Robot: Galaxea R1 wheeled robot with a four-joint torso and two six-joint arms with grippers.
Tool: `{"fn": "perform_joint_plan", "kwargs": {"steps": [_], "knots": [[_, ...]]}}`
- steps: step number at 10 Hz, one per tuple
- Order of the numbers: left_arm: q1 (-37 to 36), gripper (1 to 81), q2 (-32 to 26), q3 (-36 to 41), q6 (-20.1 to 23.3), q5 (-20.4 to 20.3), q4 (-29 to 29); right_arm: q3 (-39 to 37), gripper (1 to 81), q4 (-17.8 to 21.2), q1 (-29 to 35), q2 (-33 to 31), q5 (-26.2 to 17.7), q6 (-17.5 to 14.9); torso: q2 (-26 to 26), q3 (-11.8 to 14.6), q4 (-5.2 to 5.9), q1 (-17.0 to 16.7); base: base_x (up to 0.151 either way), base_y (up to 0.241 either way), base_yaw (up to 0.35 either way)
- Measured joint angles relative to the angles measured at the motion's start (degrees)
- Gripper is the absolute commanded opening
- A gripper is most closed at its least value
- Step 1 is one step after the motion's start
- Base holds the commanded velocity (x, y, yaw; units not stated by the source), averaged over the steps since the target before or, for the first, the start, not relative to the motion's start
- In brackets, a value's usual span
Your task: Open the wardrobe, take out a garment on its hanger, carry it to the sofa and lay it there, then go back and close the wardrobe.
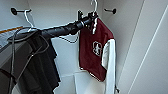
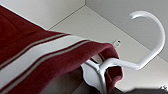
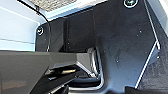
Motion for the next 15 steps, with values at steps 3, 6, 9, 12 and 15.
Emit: {"fn": "perform_joint_plan", "kwargs": {"steps": [3,6,9,12,15], "knots": [[-0.24,1.0,-1.11,1.46,0.24,3.64,2.43,0.0,81.1,0.02,0.39,0.0,0.17,0.0,0.0,-0.02,0.88,0.02,0.0,0.0,0.0],[-0.26,1.0,-1.66,2.78,0.44,3.67,3.21,0.0,81.1,0.0,0.38,0.0,0.16,0.0,0.0,-0.02,0.88,0.02,0.0,0.0,0.0],[-0.24,1.0,-2.67,3.25,0.41,3.67,3.21,0.0,81.1,0.0,0.39,0.0,0.16,0.0,0.0,-0.02,0.88,0.02,0.0,0.0,0.0],[-0.24,1.0,-2.47,4.0,0.41,3.64,3.21,0.0,81.1,0.0,0.39,0.0,0.17,0.0,0.0,-0.02,0.88,0.02,-0.022,0.0,0.0],[0.74,1.0,-2.49,4.78,0.61,3.72,3.39,0.0,81.1,0.0,0.57,-0.13,0.52,0.0,0.06,-0.05,0.89,0.05,-0.081,0.0,0.0]]}}
